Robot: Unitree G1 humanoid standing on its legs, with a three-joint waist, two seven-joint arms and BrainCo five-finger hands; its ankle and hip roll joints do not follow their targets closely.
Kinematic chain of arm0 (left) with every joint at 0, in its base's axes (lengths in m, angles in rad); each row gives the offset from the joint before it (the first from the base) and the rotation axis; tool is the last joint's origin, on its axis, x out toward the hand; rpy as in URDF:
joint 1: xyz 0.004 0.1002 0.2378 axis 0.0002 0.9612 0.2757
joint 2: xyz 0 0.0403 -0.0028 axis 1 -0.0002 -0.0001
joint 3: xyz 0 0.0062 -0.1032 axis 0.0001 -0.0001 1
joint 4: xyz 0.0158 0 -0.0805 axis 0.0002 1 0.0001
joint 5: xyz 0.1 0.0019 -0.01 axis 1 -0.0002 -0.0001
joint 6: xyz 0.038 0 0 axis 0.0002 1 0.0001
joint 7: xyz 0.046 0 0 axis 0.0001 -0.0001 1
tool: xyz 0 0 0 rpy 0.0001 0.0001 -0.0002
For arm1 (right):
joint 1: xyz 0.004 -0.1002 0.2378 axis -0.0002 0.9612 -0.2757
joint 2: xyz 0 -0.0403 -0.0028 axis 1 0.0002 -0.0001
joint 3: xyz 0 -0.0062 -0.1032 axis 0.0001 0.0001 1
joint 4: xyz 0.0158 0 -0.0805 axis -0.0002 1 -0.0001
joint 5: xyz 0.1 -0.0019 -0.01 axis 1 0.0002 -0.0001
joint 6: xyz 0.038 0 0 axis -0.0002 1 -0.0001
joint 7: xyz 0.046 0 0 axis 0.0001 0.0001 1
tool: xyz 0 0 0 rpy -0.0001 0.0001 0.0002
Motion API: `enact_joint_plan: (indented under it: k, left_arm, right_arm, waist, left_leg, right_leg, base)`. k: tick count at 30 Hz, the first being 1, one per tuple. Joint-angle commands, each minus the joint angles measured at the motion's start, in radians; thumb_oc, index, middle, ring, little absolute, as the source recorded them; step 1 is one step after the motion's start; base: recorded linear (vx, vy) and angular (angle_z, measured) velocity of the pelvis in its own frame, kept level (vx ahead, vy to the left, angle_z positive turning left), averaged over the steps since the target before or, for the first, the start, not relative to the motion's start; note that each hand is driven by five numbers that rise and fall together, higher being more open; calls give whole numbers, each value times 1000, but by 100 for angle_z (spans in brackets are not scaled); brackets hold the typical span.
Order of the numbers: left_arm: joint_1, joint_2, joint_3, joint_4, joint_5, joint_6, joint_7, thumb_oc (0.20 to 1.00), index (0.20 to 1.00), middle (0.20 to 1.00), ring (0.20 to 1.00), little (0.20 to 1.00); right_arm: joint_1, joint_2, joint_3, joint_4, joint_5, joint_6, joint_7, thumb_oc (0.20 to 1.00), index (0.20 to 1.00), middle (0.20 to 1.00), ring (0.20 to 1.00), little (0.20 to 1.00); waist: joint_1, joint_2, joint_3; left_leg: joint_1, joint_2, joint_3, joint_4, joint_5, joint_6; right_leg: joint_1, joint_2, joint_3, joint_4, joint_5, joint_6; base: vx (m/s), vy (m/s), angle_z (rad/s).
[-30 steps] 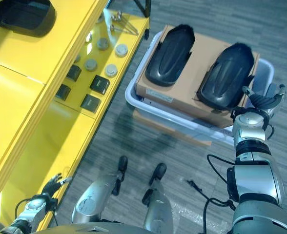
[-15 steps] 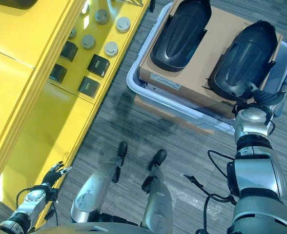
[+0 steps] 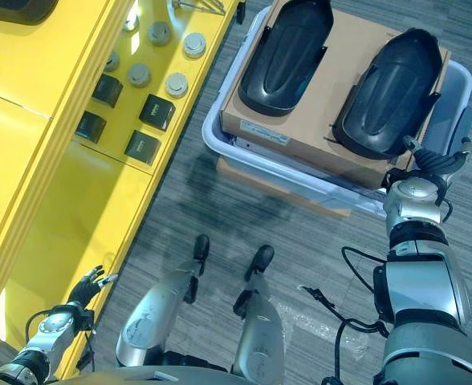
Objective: Move parts from the plastic box to the shelf.
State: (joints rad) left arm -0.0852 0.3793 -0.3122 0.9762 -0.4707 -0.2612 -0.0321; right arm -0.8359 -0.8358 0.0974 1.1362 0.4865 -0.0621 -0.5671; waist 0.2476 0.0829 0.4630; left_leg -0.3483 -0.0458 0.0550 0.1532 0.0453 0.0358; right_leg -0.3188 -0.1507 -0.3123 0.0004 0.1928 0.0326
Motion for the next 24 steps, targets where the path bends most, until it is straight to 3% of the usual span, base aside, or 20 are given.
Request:
enact_joint_plan:
  k: [1, 11, 24]
  left_arm:
    - [46, 40, -34, -9, -28, -18, -6, 1000, 1000, 1000, 1000, 1000]
    - [33, 47, -44, -16, -36, -13, 3, 1000, 1000, 1000, 1000, 1000]
    - [39, 47, -37, -15, -50, -20, -8, 1000, 1000, 1000, 1000, 1000]
  right_arm:
    - [17, -104, 61, 24, 37, -51, 11, 1000, 1000, 1000, 1000, 1000]
    - [-9, -97, 81, 6, 40, -83, 23, 1000, 1000, 1000, 1000, 1000]
    - [-45, -69, 104, -94, 53, -50, 16, 1000, 1000, 1000, 1000, 1000]
  waist:
    - [12, 31, -52]
    - [12, 33, -29]
    - [12, 33, -27]
  left_leg:
    - [-58, 21, -123, -3, -30, -58]
    - [-81, 17, -123, 9, -27, -55]
    - [-82, 16, -119, 5, -21, -56]
  right_leg:
    - [-3, -42, -5, 125, -174, 100]
    - [-26, -43, 0, 136, -169, 103]
    - [-33, -43, 8, 140, -168, 105]
  base:
    - [0, 0, 0]
    - [0, 0, 0]
    - [2, 5, 0]
